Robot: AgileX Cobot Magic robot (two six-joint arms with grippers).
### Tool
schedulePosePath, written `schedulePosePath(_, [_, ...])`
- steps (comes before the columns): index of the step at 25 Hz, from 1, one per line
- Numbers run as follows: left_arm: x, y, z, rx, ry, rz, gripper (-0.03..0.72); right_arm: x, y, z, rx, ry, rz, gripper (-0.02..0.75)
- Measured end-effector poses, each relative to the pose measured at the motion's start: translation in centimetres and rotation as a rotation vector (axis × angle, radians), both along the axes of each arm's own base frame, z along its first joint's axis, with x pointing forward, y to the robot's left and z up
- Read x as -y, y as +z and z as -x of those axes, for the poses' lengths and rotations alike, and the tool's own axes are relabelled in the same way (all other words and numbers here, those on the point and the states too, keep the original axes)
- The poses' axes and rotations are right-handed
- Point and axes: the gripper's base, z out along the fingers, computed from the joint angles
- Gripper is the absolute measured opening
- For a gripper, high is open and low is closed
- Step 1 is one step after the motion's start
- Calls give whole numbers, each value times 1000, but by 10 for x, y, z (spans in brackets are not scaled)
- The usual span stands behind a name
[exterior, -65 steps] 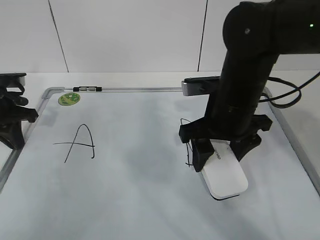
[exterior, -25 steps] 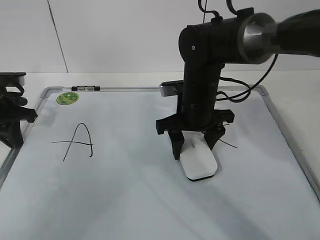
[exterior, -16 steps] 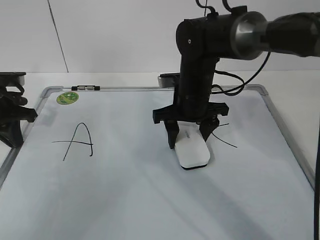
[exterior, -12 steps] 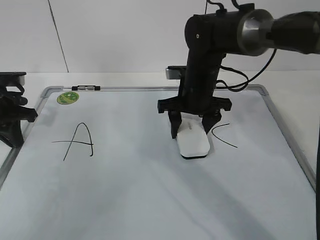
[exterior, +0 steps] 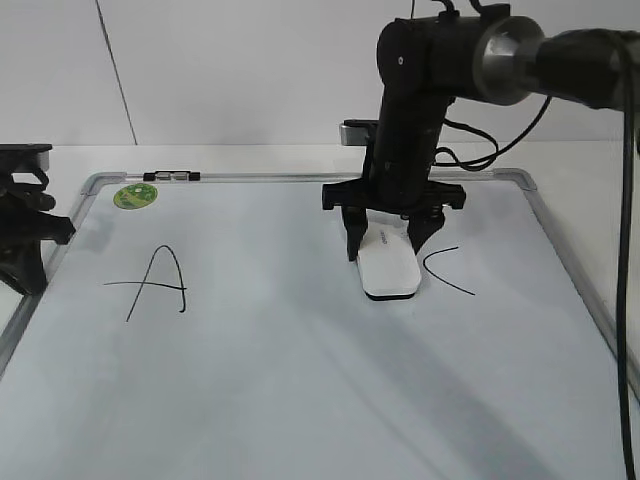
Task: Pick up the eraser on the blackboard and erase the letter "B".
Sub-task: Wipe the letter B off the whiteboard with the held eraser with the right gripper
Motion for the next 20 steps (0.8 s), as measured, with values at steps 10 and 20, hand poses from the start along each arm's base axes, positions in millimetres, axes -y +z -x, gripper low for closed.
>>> schedulePosePath(10, [0,0,0,0,0,0,20,0,0,0,-11,3,-10,520])
schedulePosePath(20, [0,0,0,0,-1,-2,20,1,3,-1,-15,10,-39,520])
